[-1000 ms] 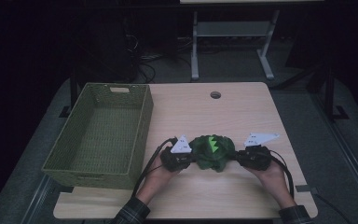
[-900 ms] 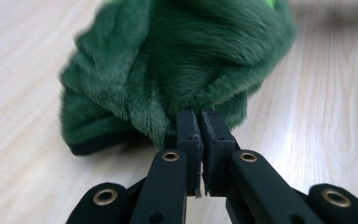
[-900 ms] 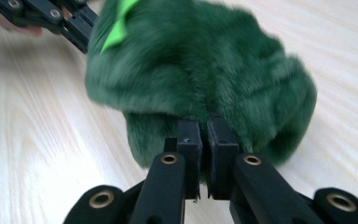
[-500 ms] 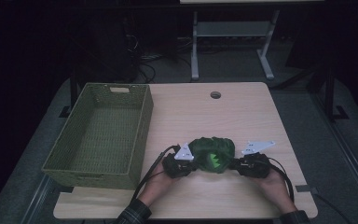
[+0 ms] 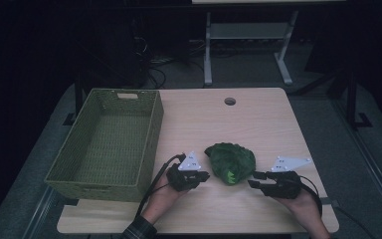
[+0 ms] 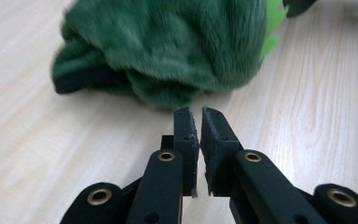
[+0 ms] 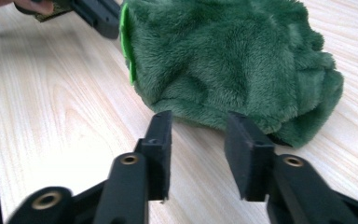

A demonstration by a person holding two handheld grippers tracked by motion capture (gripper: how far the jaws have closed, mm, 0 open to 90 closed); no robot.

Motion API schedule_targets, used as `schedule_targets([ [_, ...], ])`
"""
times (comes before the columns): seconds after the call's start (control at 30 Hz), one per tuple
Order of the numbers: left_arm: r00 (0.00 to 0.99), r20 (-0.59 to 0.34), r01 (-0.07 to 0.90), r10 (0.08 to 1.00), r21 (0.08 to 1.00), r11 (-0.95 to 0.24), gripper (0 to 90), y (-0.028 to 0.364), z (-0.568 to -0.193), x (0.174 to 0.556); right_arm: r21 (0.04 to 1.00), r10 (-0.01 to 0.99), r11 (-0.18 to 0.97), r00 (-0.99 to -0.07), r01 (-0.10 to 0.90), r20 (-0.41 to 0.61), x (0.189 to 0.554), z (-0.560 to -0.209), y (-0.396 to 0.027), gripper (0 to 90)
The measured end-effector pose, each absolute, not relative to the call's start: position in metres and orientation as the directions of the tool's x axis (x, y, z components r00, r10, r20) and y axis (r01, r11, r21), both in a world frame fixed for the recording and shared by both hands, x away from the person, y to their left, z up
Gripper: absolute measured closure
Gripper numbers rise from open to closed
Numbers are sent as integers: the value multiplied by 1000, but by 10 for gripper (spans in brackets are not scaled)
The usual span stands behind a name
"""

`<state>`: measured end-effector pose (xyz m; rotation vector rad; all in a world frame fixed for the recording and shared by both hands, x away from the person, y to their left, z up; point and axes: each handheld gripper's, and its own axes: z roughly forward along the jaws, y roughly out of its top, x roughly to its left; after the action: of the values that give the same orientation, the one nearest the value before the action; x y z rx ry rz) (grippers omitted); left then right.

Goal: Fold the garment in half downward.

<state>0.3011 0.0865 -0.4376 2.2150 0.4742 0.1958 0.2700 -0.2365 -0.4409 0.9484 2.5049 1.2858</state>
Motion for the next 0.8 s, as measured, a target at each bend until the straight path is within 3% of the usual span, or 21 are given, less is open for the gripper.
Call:
schedule_targets([
  [0.13, 912, -7, 253, 410, 797, -548, 848, 83, -426, 307, 788, 609, 415, -782, 455, 131, 273, -434, -237, 774],
  [0.33, 913, 23, 219, 407, 814, -537, 883, 66, -409, 318, 776, 616, 418, -775, 472, 139, 292, -434, -230, 887],
  [0.6, 903, 37, 247, 428, 771, -588, 897, 42, -427, 341, 728, 625, 449, -764, 519, 159, 313, -446, -213, 899],
  [0.8, 881, 23, 315, 472, 715, -624, 898, 54, -454, 353, 718, 590, 477, -790, 506, 164, 312, -451, -199, 899],
])
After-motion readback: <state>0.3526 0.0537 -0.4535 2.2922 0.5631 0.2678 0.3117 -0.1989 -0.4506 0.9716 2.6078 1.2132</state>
